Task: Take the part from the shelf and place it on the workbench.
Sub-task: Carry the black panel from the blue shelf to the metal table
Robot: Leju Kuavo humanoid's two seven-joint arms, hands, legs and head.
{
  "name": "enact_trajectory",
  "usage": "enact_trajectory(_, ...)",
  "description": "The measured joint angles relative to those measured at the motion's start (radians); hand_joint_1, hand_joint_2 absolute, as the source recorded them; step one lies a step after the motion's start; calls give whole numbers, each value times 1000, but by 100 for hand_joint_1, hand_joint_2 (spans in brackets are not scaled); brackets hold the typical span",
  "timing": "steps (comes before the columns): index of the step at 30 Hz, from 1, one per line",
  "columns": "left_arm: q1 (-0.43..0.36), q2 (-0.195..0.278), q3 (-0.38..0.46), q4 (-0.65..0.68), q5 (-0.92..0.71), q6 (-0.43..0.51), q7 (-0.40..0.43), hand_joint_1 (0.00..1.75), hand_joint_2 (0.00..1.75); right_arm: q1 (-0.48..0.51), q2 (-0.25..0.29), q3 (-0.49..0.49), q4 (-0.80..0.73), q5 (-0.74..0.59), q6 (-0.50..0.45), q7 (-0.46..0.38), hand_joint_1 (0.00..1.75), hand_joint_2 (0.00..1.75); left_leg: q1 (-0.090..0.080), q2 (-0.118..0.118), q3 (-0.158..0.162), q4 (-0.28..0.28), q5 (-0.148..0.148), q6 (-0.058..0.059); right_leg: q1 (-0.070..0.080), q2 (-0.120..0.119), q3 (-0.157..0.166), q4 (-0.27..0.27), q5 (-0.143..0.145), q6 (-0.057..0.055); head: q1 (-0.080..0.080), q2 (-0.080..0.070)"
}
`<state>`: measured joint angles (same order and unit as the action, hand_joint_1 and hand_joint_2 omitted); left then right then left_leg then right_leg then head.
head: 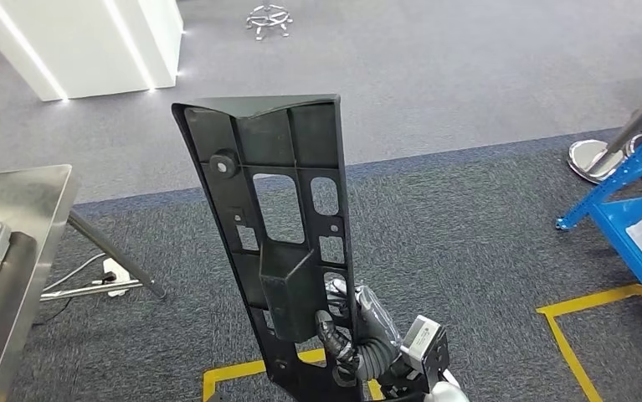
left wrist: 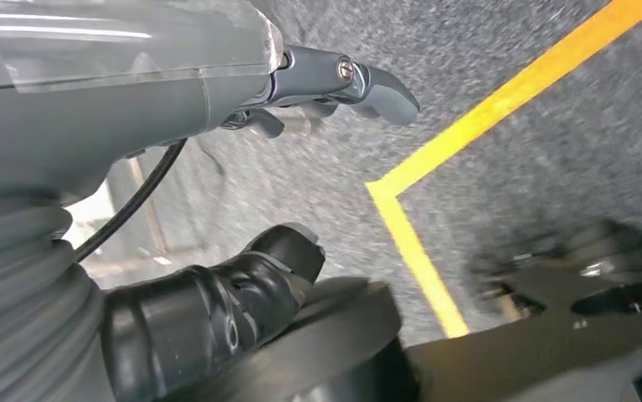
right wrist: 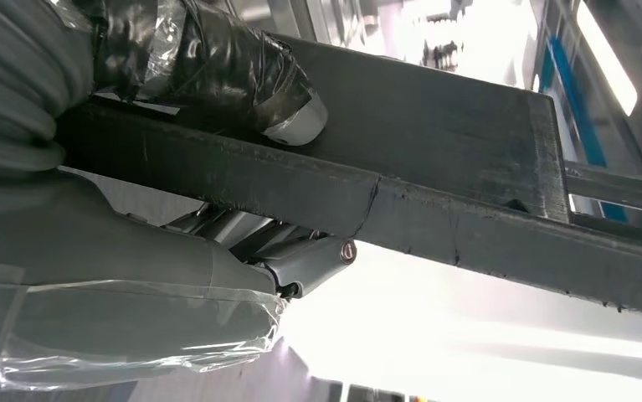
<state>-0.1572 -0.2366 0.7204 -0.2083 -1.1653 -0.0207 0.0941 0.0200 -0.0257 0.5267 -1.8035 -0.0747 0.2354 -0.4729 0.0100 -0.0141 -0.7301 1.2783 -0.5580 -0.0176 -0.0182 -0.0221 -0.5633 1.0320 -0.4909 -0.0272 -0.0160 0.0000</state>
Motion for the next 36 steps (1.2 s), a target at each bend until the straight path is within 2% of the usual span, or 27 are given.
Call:
enact_trajectory(1,8,5,1,0,4,0,-12,0,175,-2,1,8,3,0,-6,0,175,175,1,4,-11,22,1,-2,1,-12,1,0,-2,-1,0,0)
enact_trajectory(2,17,11,1,0,5,-1,-21,0,175,-5,3,17,6,0,-13,0,175,175,2,8,-2,3,20,-2,1,-23,3,0,-4,0,0,0)
enact_trajectory(3,26,17,2,0,7,-2,-26,0,175,-8,4,25,9,0,-19,0,175,175,2,16,26,-50,53,-1,1,-34,6,0,-6,2,0,0)
enact_trajectory(5,39,26,2,0,7,-4,-31,0,175,-12,6,36,10,0,-27,0,175,175,-3,57,95,-187,106,7,4,-53,13,1,-13,9,0,0)
enact_trajectory(7,44,29,2,0,7,-4,-35,0,175,-14,7,41,10,0,-28,0,175,175,-11,80,123,-250,119,20,10,-72,17,0,-17,19,1,0)
enact_trajectory(9,46,29,2,0,6,-4,-36,0,175,-17,7,45,11,-2,-31,-1,175,175,-13,59,122,-256,120,33,13,-92,22,-4,-20,28,1,0)
enact_trajectory(10,48,30,2,0,6,-4,-36,0,175,-19,7,46,11,-3,-32,-1,175,175,-12,48,124,-261,123,38,11,-88,24,-1,-25,34,1,0)
enact_trajectory(12,50,31,2,0,6,-4,-35,0,175,-22,7,47,11,-4,-36,-3,175,175,-7,27,130,-271,129,51,6,-46,5,49,-62,41,2,0)
enact_trajectory(14,49,31,2,0,6,-4,-35,0,175,-22,6,47,12,-5,-38,-4,175,175,-6,7,129,-273,131,58,4,4,-56,174,-125,43,2,0)
enact_trajectory(15,49,31,2,0,6,-4,-35,0,175,-21,5,47,14,-5,-39,-4,175,175,-7,-5,129,-272,131,59,4,13,-89,235,-146,42,2,0)
enact_trajectory(16,49,31,2,0,6,-5,-35,0,175,-21,4,47,15,-5,-39,-4,175,175,-8,-18,129,-271,131,60,5,18,-110,271,-149,42,2,0)
enact_trajectory(17,50,31,2,0,6,-5,-35,0,175,-21,3,47,16,-5,-39,-4,175,175,-9,-31,129,-269,131,60,5,20,-114,268,-132,40,2,0)
enact_trajectory(18,51,31,2,0,6,-5,-35,0,175,-21,2,47,16,-5,-39,-4,175,175,-9,-45,130,-267,130,59,5,24,-99,227,-97,38,2,0)
enact_trajectory(19,51,31,2,0,6,-5,-35,0,175,-21,2,47,16,-5,-38,-4,175,175,-9,-58,130,-264,129,57,5,36,-71,159,-56,34,2,0)
enact_trajectory(21,51,31,3,0,6,-6,-35,0,175,-21,2,47,16,-5,-38,-4,175,175,-10,-80,126,-255,126,50,4,74,-23,44,-7,29,2,0)
enact_trajectory(22,51,31,3,0,6,-6,-35,0,175,-22,1,48,16,-5,-38,-4,175,175,-9,-89,122,-253,126,45,6,85,-13,18,-1,28,2,0)
enact_trajectory(23,52,31,3,0,6,-6,-35,0,175,-22,1,48,17,-4,-38,-4,175,175,-8,-97,119,-253,126,38,8,87,-11,12,-3,26,2,0)
enact_trajectory(24,53,31,3,0,6,-6,-35,0,175,-23,1,48,17,-4,-38,-4,175,175,-6,-106,116,-254,128,32,8,77,-9,9,-1,23,2,0)
enact_trajectory(25,54,32,3,0,6,-6,-35,0,175,-24,2,48,17,-4,-38,-4,175,175,-5,-102,114,-252,127,27,7,67,-5,5,2,17,2,0)
enact_trajectory(27,55,33,3,0,6,-5,-34,0,175,-26,2,50,17,-5,-38,-4,175,175,-6,-60,95,-209,100,18,4,45,3,-7,7,5,0,0)
enact_trajectory(29,54,33,3,0,6,-5,-34,0,175,-25,2,52,18,-5,-38,-4,175,175,-5,-11,40,-96,41,10,6,19,6,-10,6,-3,-3,0)
enact_trajectory(30,53,33,3,0,6,-4,-34,0,175,-25,2,52,18,-5,-38,-4,175,175,-2,-2,9,-33,15,6,7,6,6,-9,5,-4,-2,0)
enact_trajectory(31,53,33,3,0,6,-4,-34,0,175,-24,2,52,18,-5,-38,-4,175,175,0,2,-12,8,5,2,8,-8,7,-9,3,-5,-2,0)
enact_trajectory(32,54,33,3,0,6,-4,-34,0,175,-24,2,53,19,-5,-38,-4,175,175,1,6,-14,13,13,0,8,-21,8,-9,1,-4,-2,0)
enact_trajectory(33,55,33,3,0,6,-4,-34,0,175,-24,2,53,19,-5,-38,-4,175,175,2,11,3,-20,38,0,8,-32,9,-9,-1,-3,-3,0)
enact_trajectory(34,56,33,3,0,6,-4,-34,0,175,-24,2,53,19,-5,-38,-4,175,175,3,21,38,-85,73,1,8,-44,13,-9,-3,0,-2,0)
enact_trajectory(36,55,33,3,0,6,-4,-34,0,175,-24,2,53,19,-5,-38,-4,175,175,-3,53,106,-212,115,10,12,-63,20,-8,-10,8,-2,0)
